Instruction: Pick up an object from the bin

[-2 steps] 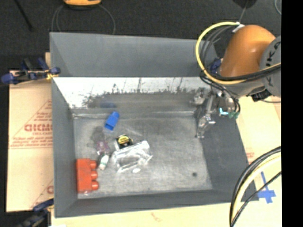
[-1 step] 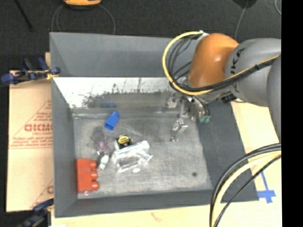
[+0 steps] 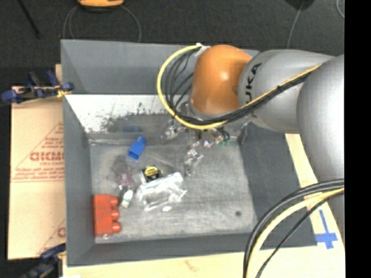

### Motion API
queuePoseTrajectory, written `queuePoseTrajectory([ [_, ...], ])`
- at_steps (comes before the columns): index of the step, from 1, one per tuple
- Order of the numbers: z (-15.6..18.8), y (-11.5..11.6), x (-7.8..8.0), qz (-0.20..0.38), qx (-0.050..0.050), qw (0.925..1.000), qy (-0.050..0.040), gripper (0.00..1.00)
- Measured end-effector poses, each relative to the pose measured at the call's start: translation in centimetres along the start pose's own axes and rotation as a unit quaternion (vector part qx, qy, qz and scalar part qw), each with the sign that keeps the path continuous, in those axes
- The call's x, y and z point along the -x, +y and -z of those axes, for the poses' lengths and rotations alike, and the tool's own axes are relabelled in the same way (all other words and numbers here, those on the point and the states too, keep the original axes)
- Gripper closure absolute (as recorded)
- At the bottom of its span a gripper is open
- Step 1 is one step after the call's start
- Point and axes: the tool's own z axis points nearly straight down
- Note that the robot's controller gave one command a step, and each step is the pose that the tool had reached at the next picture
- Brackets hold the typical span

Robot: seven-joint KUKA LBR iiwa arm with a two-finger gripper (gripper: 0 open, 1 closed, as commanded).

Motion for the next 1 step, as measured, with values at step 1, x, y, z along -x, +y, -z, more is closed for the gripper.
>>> queuePoseTrajectory([
  [1,-2.91,8.42,-4.52,0.027,-0.004,0.9996,-0.0041,0.0],
])
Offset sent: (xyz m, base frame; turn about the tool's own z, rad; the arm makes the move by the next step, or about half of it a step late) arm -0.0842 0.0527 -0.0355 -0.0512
